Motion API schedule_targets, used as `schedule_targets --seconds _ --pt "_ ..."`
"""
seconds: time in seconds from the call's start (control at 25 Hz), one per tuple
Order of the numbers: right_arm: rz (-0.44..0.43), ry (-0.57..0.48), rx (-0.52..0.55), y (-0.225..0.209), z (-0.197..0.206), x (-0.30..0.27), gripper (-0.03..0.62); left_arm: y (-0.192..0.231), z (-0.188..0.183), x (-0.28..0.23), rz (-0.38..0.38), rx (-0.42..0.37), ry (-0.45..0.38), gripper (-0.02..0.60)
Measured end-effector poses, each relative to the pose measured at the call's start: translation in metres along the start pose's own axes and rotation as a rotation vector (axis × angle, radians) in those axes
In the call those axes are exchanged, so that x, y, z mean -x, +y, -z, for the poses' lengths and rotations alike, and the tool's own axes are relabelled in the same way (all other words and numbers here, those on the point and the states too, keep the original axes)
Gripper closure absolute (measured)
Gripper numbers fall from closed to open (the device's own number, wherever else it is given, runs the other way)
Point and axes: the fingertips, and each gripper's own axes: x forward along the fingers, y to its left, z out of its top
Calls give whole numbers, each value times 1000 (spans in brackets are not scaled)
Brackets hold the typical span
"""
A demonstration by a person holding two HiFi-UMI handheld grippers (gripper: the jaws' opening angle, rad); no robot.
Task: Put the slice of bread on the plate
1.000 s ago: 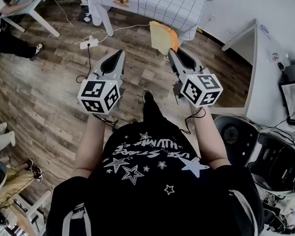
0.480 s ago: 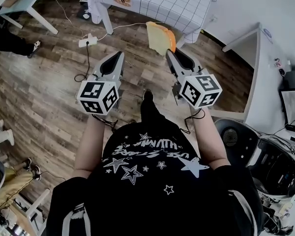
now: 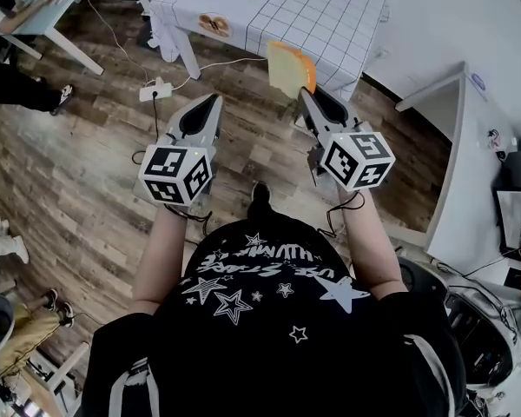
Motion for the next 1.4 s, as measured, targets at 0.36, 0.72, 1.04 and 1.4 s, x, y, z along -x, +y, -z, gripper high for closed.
schedule_targets --seconds 0.36,0.72,1.04,1.4 --pt "5 -17 -6 -61 -18 -31 507 9 -12 -62 -11 -22 13 572" --pt "31 -36 -59 -117 -21 -38 507 6 -15 -107 -22 -34 25 572" --pt "3 -4 -73 -117 -13 -55 507 21 -17 -108 -64 -38 37 572" --pt "23 23 -62 -129 -16 -90 507 49 -26 -147 -22 -41 39 572"
